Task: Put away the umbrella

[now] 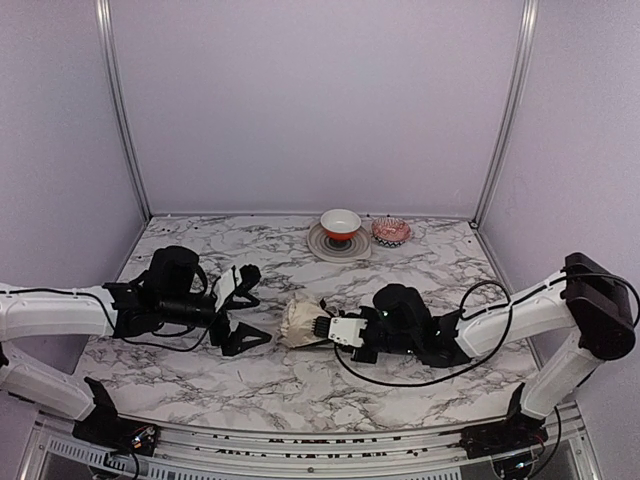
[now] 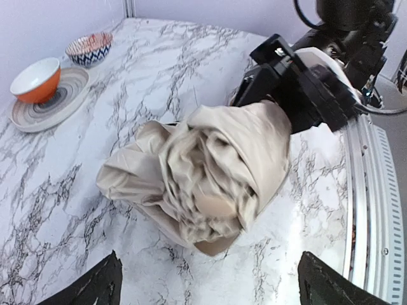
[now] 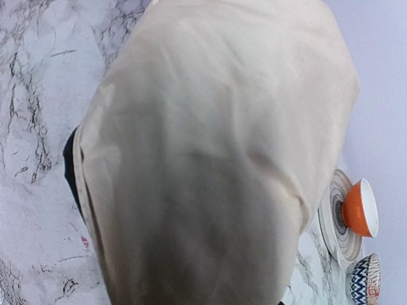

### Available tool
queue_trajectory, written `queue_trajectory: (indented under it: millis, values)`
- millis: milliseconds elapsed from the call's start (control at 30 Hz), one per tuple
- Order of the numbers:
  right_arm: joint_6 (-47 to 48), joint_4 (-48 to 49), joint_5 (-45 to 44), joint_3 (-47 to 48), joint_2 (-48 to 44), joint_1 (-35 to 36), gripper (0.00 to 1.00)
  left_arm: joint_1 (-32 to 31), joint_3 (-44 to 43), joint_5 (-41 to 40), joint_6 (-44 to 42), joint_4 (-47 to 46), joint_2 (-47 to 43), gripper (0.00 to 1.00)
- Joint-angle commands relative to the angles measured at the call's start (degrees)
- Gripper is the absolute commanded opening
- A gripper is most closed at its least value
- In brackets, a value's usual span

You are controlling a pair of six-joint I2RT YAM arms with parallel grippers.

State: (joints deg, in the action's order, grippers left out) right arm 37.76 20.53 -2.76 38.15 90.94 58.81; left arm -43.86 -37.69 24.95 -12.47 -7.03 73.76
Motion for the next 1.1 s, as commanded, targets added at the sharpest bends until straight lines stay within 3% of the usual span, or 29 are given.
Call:
queue_trajectory:
  millis: [0, 167, 433, 567, 667, 833, 1067]
  values:
    - [-8.3, 11.7, 5.5, -1.7, -7.6, -3.8, 0.00, -0.7, 6.5, -1.8, 2.9, -15.8, -5.5, 0.94]
    - [-8.9, 15.8, 8.5, -2.8, -12.3, -6.0, 0.00, -1.7, 5.7, -0.3, 4.7, -17.1, -2.7, 0.82]
    - [-6.4, 15.5, 12.0, -2.5, -14.3, -6.1, 0.00, -3.5, 4.9, -4.9, -0.6, -23.5, 0.9, 0.86]
    - [-6.7, 14.6, 11.9, -1.8, -14.8, -6.5, 0.00, -3.7, 5.9, -3.2, 0.0, -26.3, 1.4, 0.86]
    - [-8.3, 14.7, 11.6, -1.0, -15.1, -6.9, 0.00, -4.9, 6.6, -3.9, 1.6, -28.7, 2.4, 0.67]
    - [-10.4, 14.2, 10.7, 0.1, -15.4, -7.2, 0.00, -9.6, 5.5, -11.8, 1.5, -30.0, 5.5, 0.03]
    - [-20.2, 8.8, 6.5, 3.4, -14.2, -14.5, 0.00, -17.3, 7.7, -27.8, -1.1, -29.9, -0.3, 0.00]
